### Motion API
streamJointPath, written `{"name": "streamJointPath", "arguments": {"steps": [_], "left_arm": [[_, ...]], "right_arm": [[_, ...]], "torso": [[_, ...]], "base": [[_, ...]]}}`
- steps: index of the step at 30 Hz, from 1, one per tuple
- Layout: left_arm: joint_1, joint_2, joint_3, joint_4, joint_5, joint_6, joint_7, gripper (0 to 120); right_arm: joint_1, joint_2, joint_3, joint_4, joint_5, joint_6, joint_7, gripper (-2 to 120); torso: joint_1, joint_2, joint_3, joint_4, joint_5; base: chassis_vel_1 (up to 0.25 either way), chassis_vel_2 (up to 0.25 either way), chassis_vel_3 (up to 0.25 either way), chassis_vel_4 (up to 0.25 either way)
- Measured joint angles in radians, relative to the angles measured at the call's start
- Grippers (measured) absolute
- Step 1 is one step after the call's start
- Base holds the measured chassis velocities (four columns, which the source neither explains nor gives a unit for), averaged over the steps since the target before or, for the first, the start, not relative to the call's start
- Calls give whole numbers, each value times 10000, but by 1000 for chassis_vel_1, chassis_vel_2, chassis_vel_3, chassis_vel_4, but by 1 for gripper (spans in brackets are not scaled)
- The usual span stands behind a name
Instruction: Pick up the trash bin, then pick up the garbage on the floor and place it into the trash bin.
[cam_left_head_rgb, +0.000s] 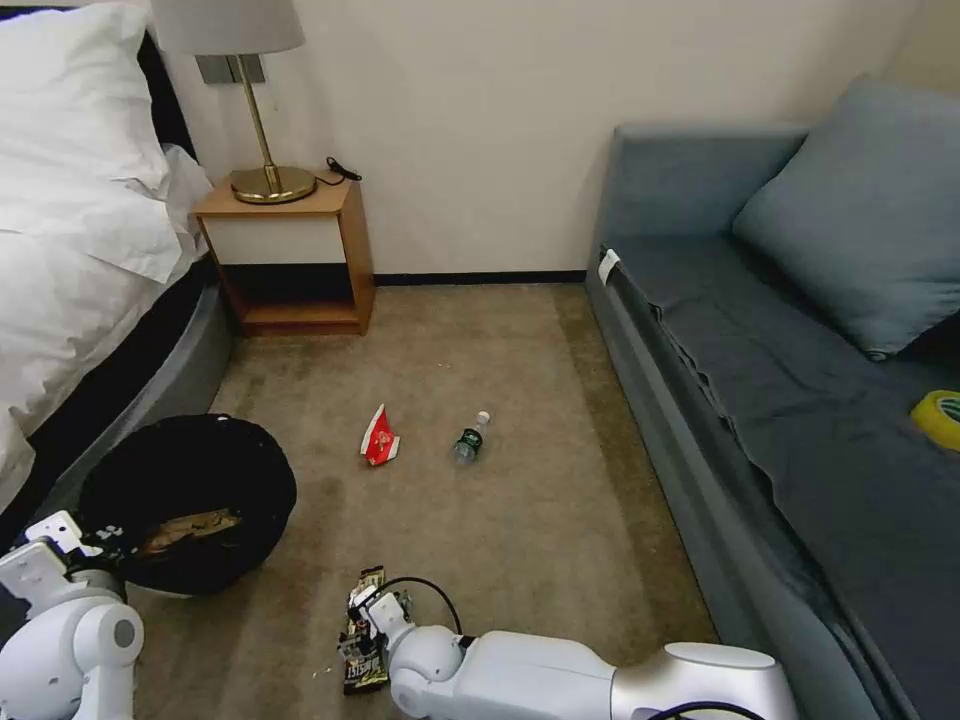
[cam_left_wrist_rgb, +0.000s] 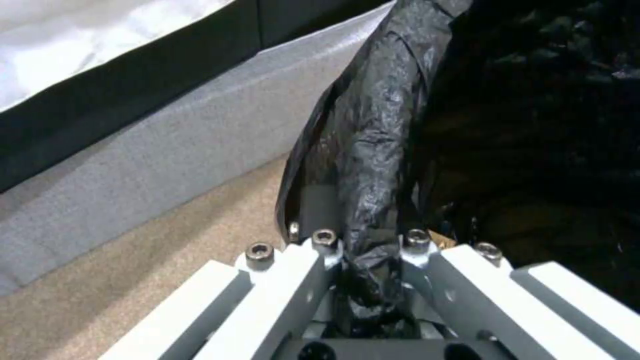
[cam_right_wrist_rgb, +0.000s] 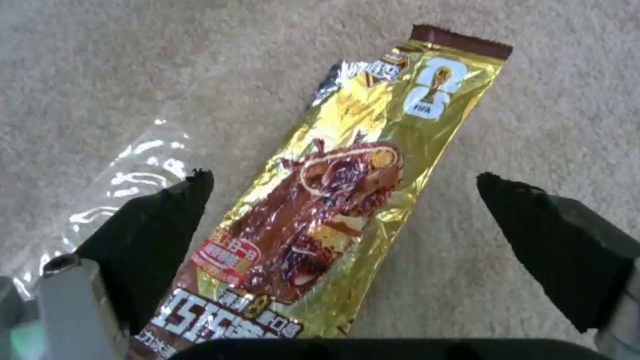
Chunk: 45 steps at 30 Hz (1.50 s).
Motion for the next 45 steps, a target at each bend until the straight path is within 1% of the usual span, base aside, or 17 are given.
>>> {"name": "streamJointPath", "arguments": {"steps": [5,14,18,22,41,45], "left_arm": [[32,-6,31,-15,23,0,-6,2],[45,7,38,-18,41,0,-12,2],[34,9,65,-17,54,-16,-14,2],[27,14,79,-17,58,-17,-15,2],[34,-28,125,49,146,-98,-4,2],[24,-47,131,66,188,-134,2,2]], "right_arm": [[-54,14,-51,-179,-102,98,-84,100],[-107,76,-81,-244,-146,171,-161,96],[-131,65,-128,-279,-159,181,-170,87],[-175,49,-173,-352,-224,210,-199,85],[-314,38,-190,-686,-527,420,-364,84],[-319,23,-210,-672,-539,443,-394,74]], "torso": [[0,0,0,0,0],[0,0,0,0,0],[0,1,0,0,0],[0,0,0,0,0],[0,4,-1,1,1],[0,5,-1,2,2]], "base": [[0,0,0,0],[0,0,0,0],[0,0,0,0],[0,0,0,0],[0,0,0,0],[0,0,0,0]]}}
